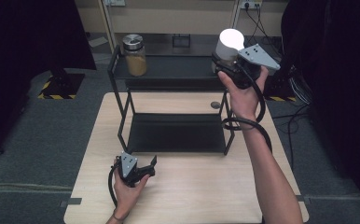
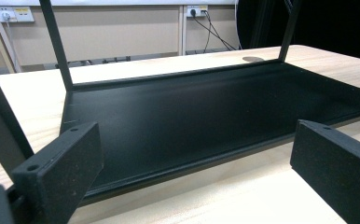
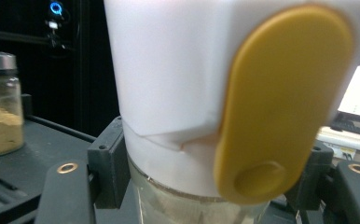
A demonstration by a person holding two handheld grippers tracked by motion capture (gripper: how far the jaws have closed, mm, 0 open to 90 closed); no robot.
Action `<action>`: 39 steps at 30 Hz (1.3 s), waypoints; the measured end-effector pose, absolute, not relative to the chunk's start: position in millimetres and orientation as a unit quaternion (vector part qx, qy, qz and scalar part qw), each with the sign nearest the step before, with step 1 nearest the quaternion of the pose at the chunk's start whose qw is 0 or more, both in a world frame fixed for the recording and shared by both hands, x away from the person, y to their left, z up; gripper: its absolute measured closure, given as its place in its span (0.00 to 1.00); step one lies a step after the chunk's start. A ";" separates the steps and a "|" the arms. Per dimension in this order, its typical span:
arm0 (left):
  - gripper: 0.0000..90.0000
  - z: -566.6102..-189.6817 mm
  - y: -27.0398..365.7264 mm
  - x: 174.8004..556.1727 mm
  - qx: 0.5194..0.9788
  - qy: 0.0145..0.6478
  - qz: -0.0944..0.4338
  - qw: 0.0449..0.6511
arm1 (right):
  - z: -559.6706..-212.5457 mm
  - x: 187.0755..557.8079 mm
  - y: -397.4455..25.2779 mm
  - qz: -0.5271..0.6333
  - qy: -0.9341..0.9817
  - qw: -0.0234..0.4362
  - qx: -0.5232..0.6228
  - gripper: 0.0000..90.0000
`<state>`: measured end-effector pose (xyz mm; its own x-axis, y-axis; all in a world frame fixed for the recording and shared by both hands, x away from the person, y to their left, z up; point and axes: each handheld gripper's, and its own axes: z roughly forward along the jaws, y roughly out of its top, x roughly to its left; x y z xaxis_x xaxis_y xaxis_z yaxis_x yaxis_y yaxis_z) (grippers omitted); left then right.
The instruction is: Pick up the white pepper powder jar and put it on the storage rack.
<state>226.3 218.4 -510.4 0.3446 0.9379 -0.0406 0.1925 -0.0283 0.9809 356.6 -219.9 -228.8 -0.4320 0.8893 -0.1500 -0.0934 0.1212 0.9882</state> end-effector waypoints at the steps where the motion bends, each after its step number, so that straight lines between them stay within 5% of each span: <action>1: 0.02 -510.5 218.4 226.3 0.625 0.452 0.351 0.531 | -226.8 359.3 -219.2 0.577 0.619 0.422 0.325 0.34; 30: 0.02 -510.2 219.1 226.8 0.626 0.452 0.349 0.531 | -213.4 404.0 -223.1 0.571 0.642 0.354 0.369 0.34; 39: 0.02 -510.2 219.2 226.8 0.626 0.452 0.349 0.531 | -215.0 400.4 -222.6 0.578 0.635 0.356 0.369 0.17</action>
